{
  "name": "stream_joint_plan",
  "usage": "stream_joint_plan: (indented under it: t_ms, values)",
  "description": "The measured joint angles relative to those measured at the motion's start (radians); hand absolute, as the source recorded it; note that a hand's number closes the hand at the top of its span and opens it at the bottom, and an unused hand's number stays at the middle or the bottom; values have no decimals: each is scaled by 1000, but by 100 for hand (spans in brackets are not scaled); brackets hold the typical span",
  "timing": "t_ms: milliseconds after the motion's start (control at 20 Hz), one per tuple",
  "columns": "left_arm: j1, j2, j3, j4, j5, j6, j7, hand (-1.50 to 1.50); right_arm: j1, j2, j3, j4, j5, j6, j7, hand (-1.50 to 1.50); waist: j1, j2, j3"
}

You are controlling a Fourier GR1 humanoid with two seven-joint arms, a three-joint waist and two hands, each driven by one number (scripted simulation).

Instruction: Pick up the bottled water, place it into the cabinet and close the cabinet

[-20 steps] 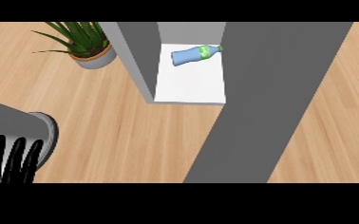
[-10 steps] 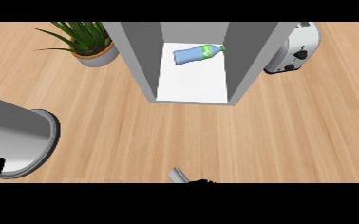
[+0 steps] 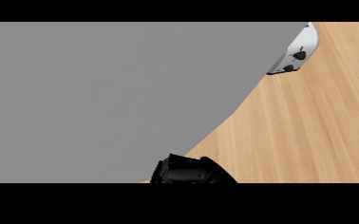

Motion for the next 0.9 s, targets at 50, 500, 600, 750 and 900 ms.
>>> stream_joint_plan:
  t_ms: [50,500,600,750,900]
  values:
    - [-3,0,19,7,16,-10,3,-150,-39,3,-22,17,-30,-1,6,150,-4,-1,0]
    - [64,-9,160,37,119,-152,27,-150,-310,15,-250,216,-282,8,-3,150,-11,-7,-2]
    - [83,-13,189,44,145,-182,34,-150,-363,17,-307,278,-327,32,-18,150,-9,-7,-2]
    - [100,-23,222,38,174,-210,48,-150,-437,16,-392,377,-377,75,-37,150,-9,-7,-3]
    - [108,-26,266,47,207,-240,61,-150,-499,6,-471,471,-417,126,-48,150,-11,-7,-3]
